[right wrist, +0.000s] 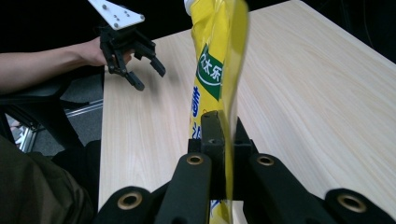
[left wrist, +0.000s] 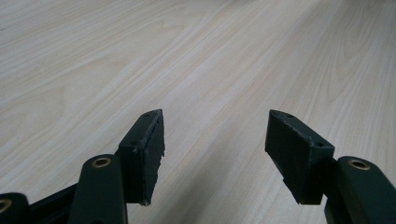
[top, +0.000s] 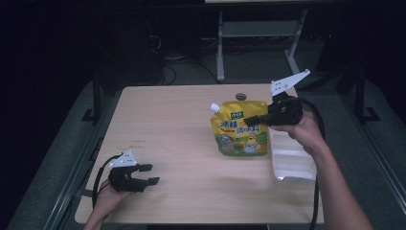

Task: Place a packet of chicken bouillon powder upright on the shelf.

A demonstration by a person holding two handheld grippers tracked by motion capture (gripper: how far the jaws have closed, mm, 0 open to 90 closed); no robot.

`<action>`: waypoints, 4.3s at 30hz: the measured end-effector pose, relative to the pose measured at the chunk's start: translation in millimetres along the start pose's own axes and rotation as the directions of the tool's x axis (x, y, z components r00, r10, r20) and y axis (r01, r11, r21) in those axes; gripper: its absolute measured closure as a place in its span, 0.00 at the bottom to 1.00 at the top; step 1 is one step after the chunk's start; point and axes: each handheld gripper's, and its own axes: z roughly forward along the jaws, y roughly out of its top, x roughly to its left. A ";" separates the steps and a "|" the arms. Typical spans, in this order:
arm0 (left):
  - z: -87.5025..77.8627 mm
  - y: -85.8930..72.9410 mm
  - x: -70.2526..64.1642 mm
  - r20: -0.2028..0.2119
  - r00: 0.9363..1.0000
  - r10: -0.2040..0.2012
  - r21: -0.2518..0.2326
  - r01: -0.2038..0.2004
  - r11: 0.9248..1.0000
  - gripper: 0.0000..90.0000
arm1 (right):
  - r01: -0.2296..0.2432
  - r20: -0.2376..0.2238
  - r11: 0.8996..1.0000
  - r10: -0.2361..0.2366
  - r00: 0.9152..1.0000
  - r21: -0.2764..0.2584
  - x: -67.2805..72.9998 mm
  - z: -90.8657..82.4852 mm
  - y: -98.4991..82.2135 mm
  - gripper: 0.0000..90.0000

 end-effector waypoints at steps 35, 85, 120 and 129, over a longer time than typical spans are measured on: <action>2.5 -4.4 4.5 -0.006 1.000 -0.017 0.009 0.017 1.000 0.40 | -0.097 0.096 0.994 0.102 0.990 -0.049 -46.2 -54.7 -28.2 0.99; 6.7 -4.3 2.6 0.003 1.000 -0.023 0.017 0.023 1.000 0.40 | -0.230 0.249 0.969 0.245 0.937 -0.088 -66.0 -106.7 -96.0 0.99; 12.8 -3.0 1.3 0.004 1.000 -0.013 0.047 0.013 0.999 0.40 | -0.292 0.325 0.948 0.319 0.890 -0.129 -56.8 -114.5 -127.6 0.96; 11.7 -3.4 0.3 -0.004 1.000 -0.007 0.052 0.007 0.999 0.40 | -0.305 0.323 0.943 0.333 0.886 -0.134 -56.2 -116.6 -135.8 0.98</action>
